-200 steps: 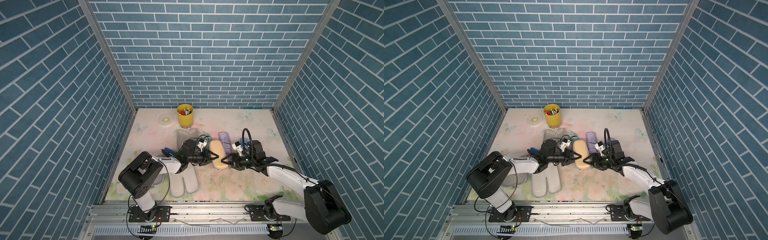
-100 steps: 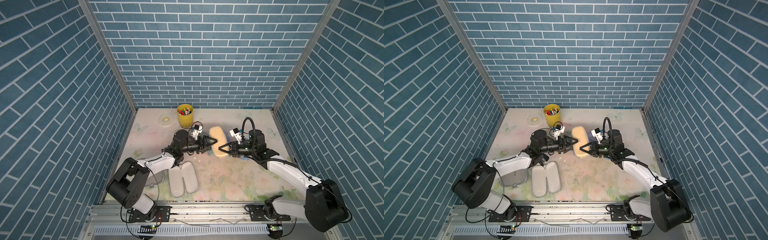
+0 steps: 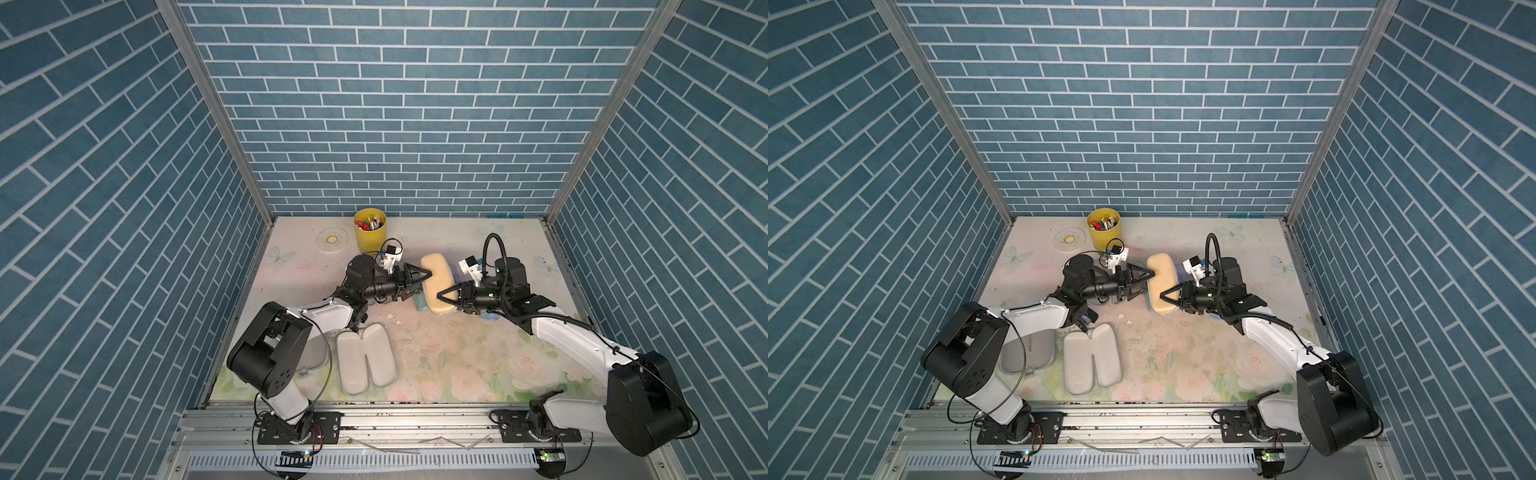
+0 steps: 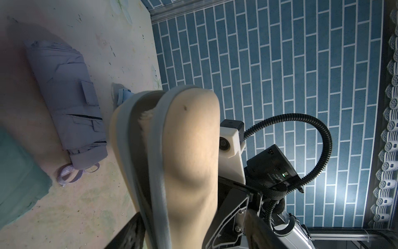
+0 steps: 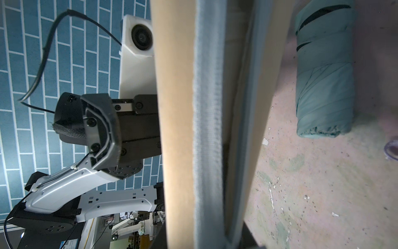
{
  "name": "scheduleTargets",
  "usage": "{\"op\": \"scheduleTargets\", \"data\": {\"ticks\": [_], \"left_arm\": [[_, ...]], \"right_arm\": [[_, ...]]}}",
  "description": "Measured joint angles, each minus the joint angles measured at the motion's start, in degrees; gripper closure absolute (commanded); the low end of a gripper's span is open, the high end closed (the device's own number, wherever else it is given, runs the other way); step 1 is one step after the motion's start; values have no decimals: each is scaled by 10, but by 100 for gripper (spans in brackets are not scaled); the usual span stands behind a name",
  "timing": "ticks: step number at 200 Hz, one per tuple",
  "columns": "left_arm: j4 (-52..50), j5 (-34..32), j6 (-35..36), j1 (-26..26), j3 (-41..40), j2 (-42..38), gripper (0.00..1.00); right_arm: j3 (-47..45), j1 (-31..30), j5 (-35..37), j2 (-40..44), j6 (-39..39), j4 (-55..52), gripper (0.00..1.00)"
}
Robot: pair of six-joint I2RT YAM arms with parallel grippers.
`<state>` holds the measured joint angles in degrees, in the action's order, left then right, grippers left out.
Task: Put umbrellas into zippered umbrella sleeves
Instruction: Pick up the umbrella sleeve at the center of the board.
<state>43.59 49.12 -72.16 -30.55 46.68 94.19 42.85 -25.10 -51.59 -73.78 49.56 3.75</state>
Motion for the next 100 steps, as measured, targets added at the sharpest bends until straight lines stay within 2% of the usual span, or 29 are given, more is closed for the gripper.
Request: {"op": "scheduleTargets", "data": {"ticks": [36, 61, 73, 100], "left_arm": [[-113, -6, 80, 10, 14, -37, 18], [-133, -13, 106, 4, 34, -48, 19], [-126, -16, 103, 0, 35, -47, 22], [-87, -31, 72, -3, 35, -35, 36]], "right_arm": [[37, -15, -21, 1, -16, -37, 79], [42, -24, -30, 0, -15, -29, 79], [42, -29, -28, -1, -14, -26, 79], [41, -40, -16, -4, 2, 1, 78]]}}
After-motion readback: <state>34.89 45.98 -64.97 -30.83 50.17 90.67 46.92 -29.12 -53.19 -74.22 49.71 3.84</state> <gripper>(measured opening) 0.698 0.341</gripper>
